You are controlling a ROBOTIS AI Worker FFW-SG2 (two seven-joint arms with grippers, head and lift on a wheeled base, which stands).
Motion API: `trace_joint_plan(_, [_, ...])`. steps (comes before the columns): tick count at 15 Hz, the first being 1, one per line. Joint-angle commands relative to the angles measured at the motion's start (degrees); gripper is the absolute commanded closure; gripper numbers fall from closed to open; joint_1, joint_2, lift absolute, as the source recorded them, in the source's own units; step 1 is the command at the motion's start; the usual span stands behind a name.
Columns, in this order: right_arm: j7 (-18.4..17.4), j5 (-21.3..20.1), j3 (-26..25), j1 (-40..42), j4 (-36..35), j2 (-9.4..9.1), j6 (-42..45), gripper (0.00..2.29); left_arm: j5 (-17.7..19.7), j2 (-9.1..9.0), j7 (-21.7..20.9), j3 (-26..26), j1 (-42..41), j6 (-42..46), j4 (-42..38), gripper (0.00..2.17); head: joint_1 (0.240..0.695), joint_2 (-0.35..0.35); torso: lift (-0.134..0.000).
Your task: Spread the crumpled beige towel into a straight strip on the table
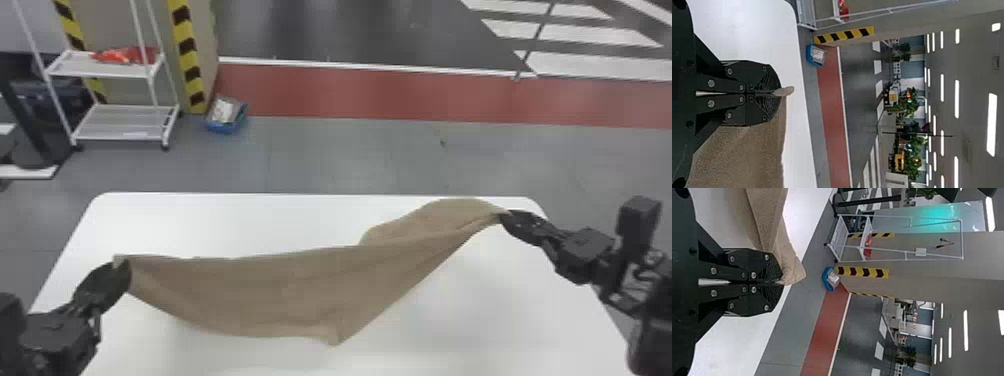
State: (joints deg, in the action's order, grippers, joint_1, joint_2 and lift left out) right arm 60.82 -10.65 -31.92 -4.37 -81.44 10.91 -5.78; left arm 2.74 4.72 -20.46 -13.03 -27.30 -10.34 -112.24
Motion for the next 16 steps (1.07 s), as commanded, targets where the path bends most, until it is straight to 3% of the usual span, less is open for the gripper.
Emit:
trace_joint_plan(1, [0.0,1.6,-0.77,0.24,-1.88,-0.01,-2.8,1.12,5.09,0.02,-2.13,-1.47,1.63,-1.4,-0.44,1.7,0.695,-0.128,0.0])
trace_joint_plan(9, [-1.85,4.68,-4.46,-1.08,-3.29,-0.54,-6.67,1.12,12.91,0.11,-4.41,-7.18,8.93,-7.38,-0.44,1.7,0.695,-0.13,0.0])
trace_joint_plan(11, [-2.81,3.62,-3.14,-3.19,-3.2,-0.45,-8.07,1.12,12.38,0.11,-4.41,-6.48,14.29,-9.84,1.67,1.7,0.695,-0.125,0.0])
trace_joint_plan(16, [-3.69,-2.44,-0.59,-10.57,-0.3,0.43,-11.06,1.12,12.03,0.37,-5.65,-2.0,29.06,-9.84,16.44,1.7,0.695,-0.125,0.0])
